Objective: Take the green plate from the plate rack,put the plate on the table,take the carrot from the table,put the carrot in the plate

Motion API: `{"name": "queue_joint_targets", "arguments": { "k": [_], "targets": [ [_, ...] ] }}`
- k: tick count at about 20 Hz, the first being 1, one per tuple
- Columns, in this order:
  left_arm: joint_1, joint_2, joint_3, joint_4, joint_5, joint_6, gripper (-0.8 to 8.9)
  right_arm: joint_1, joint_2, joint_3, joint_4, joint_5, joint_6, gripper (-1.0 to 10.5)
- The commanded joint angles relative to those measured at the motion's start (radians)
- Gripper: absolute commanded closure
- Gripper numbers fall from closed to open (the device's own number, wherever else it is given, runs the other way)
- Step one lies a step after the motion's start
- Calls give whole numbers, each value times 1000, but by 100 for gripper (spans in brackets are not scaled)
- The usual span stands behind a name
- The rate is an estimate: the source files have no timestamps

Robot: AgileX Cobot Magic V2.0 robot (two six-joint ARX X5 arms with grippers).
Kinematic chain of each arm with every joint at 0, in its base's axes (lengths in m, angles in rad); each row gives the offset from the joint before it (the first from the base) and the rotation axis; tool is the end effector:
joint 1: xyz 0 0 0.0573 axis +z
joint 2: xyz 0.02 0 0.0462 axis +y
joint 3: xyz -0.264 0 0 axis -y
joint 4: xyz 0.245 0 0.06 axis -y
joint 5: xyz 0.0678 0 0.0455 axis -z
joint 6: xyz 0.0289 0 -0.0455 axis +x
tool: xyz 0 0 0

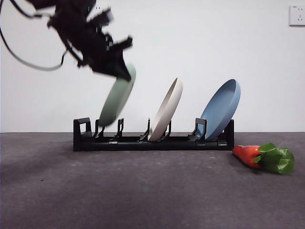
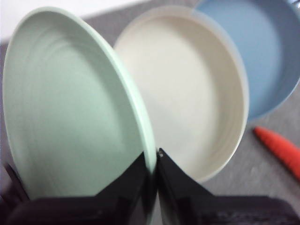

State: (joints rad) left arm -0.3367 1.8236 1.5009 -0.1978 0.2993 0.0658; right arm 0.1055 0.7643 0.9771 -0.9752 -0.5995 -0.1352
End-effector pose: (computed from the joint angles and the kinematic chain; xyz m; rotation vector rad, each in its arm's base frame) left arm 0.3938 -0.1469 0.2909 0.0720 0.5085 -0.6386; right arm 0.1201 0.0291 0.3333 0.0666 0.7061 0.7183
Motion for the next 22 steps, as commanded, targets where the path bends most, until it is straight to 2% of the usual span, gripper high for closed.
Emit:
{"name": "queue_joint_targets", "arguments": {
  "k": [1,6,9,12,14,19,22],
  "targets": [
    [3,-60,36,-12,-3,5,822,1,0,1,2,0,3,327],
    [-44,-229,60,-231,-3,21,821,1,2,1,3,0,3,327],
    [-126,-311,60,-403,-33,127,819,1,2,1,4,0,3,327],
    [-277,-335,59,-562,-207,224,819,1,2,1,5,0,3,327],
    [-370,-333,37,-624,-286,254,819,1,2,1,10,0,3,327],
    [-545,-326,-139,-532,-465,264,819,1,5,1,10,0,3,326],
    [-576,-307,-274,-392,-515,323,819,1,5,1,10,0,3,327]
  ]
}}
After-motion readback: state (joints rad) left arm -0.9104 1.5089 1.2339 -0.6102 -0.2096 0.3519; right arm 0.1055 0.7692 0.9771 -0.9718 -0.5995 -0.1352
